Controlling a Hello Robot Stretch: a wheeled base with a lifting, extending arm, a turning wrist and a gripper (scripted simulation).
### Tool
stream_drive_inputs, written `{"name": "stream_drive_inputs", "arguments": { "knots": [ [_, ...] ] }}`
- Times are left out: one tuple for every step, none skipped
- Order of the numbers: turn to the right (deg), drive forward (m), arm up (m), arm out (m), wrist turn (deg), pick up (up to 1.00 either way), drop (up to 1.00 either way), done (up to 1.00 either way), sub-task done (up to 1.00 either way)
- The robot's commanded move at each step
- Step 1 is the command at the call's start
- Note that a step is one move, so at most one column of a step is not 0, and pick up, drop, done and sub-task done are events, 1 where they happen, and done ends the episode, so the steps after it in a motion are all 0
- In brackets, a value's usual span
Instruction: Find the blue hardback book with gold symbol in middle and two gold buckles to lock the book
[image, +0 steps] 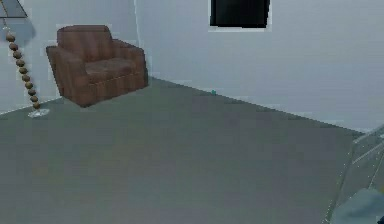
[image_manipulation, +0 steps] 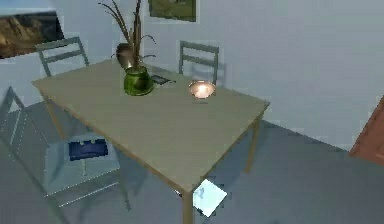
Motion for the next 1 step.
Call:
{"name": "stream_drive_inputs", "arguments": {
  "knots": [
    [45.0, 0.0, 0.0, 0.0, 0.0, 0.0, 0.0, 0.0, 0.0]
  ]
}}
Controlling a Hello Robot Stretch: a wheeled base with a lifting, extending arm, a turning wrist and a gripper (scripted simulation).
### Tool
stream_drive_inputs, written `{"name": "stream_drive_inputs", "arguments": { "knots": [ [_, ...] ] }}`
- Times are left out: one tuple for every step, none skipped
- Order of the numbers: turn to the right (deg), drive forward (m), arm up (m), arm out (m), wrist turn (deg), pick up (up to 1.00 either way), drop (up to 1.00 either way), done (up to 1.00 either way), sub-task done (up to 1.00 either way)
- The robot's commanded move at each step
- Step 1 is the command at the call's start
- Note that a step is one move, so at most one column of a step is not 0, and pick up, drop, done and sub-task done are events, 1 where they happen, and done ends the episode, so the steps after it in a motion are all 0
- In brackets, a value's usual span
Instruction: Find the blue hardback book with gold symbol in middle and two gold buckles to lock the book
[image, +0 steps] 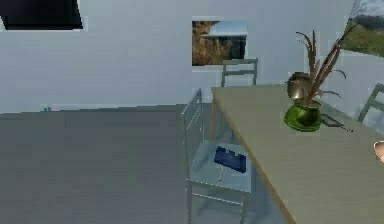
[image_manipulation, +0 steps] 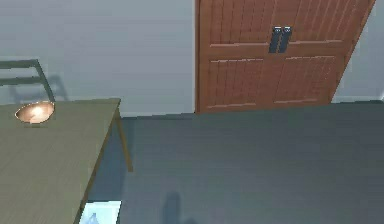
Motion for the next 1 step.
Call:
{"name": "stream_drive_inputs", "arguments": {
  "knots": [
    [12.0, 0.0, 0.0, 0.0, 0.0, 0.0, 0.0, 0.0, 0.0]
  ]
}}
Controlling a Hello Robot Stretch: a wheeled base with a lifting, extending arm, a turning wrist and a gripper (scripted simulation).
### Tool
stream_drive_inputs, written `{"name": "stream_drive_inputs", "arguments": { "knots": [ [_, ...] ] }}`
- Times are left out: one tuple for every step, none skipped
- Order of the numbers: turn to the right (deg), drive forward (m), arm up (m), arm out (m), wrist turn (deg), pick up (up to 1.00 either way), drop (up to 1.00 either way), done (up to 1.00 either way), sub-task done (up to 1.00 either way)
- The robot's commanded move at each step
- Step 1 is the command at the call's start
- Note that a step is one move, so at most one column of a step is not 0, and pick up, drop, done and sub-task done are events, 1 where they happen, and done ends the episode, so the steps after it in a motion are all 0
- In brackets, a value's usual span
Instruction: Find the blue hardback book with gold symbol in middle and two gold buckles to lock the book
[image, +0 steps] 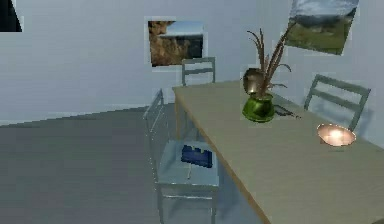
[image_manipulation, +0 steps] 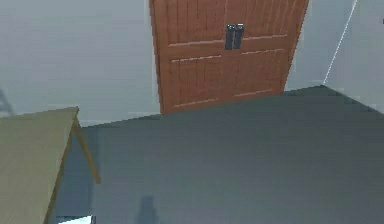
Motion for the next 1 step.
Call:
{"name": "stream_drive_inputs", "arguments": {
  "knots": [
    [0.0, 0.0, 0.0, 0.0, 0.0, 0.0, 0.0, 1.0, 0.0]
  ]
}}
